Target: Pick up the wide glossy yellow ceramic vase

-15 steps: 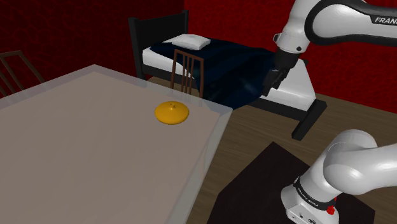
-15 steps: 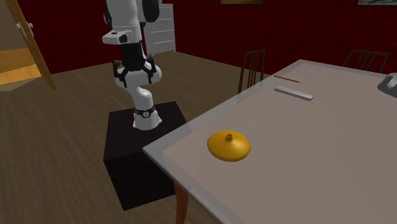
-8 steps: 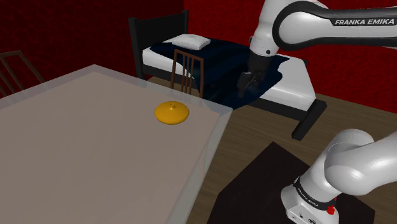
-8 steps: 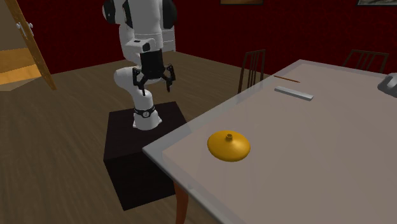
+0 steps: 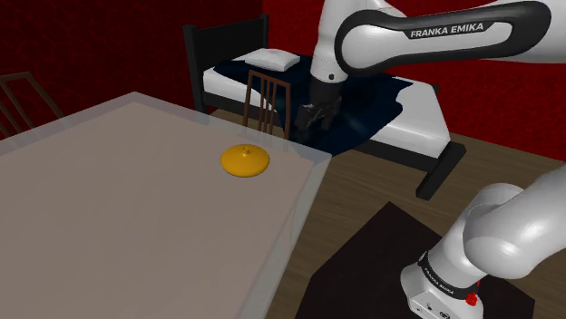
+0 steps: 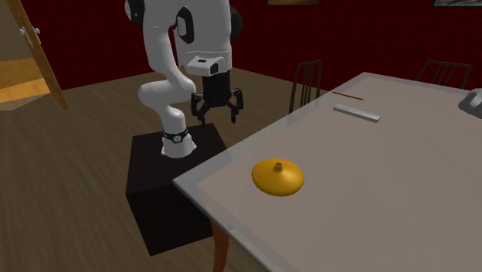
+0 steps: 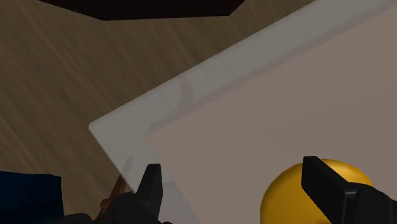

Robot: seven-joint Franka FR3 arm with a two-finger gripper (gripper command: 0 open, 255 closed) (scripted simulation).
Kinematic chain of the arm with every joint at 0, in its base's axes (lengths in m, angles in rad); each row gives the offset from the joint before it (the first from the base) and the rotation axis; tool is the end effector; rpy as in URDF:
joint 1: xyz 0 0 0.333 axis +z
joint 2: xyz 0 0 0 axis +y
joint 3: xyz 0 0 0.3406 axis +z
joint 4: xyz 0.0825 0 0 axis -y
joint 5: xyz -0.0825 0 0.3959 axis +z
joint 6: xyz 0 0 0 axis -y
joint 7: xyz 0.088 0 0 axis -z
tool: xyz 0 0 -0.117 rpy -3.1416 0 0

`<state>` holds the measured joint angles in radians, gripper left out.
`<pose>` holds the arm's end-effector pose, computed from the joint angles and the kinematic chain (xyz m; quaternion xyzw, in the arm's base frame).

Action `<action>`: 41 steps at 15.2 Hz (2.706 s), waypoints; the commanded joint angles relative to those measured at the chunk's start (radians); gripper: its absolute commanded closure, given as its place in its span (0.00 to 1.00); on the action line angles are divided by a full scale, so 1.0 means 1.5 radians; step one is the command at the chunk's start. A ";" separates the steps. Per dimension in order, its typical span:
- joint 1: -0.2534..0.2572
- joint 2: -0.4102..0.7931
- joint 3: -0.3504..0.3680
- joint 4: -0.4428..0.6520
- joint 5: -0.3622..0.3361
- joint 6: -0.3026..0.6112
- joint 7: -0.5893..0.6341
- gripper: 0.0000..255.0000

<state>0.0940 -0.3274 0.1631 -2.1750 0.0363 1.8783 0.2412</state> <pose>0.4467 0.1276 0.5367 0.9999 -0.0012 0.0152 0.0052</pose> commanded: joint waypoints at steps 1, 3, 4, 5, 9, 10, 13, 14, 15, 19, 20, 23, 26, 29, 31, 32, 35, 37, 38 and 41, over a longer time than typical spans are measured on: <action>0.003 0.050 0.016 0.039 -0.006 0.012 0.027 0.00; 0.007 0.099 0.031 0.080 -0.015 0.019 0.053 0.00; 0.009 0.124 0.038 0.103 -0.021 0.021 0.066 0.00; 0.012 0.149 0.044 0.126 -0.027 0.023 0.079 0.00; 0.027 0.253 0.064 0.228 -0.058 0.020 0.131 0.00; 0.032 0.279 0.068 0.257 -0.067 0.017 0.143 0.00; 0.051 0.363 0.075 0.351 -0.094 0.002 0.178 0.00; 0.058 0.391 0.076 0.385 -0.103 -0.005 0.188 0.00; 0.066 0.417 0.076 0.417 -0.111 -0.012 0.197 0.00; 0.065 0.421 0.074 0.387 -0.113 0.022 0.200 0.00; 0.065 0.422 0.074 0.379 -0.113 0.030 0.200 0.00; 0.065 0.426 0.073 0.362 -0.115 0.051 0.202 0.00; 0.065 0.425 0.073 0.360 -0.115 0.052 0.202 1.00; 0.065 0.424 0.073 0.359 -0.115 0.052 0.202 1.00; 0.065 0.424 0.073 0.359 -0.115 0.053 0.202 1.00; 0.065 0.424 0.073 0.359 -0.115 0.052 0.202 1.00; 0.065 0.425 0.074 0.369 -0.115 0.043 0.202 1.00; 0.065 0.422 0.074 0.382 -0.113 0.027 0.200 1.00; 0.065 0.420 0.074 0.390 -0.113 0.018 0.199 1.00; 0.066 0.417 0.075 0.412 -0.111 -0.007 0.197 1.00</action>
<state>0.1919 0.3005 0.2750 -1.5687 -0.1308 1.8813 0.5367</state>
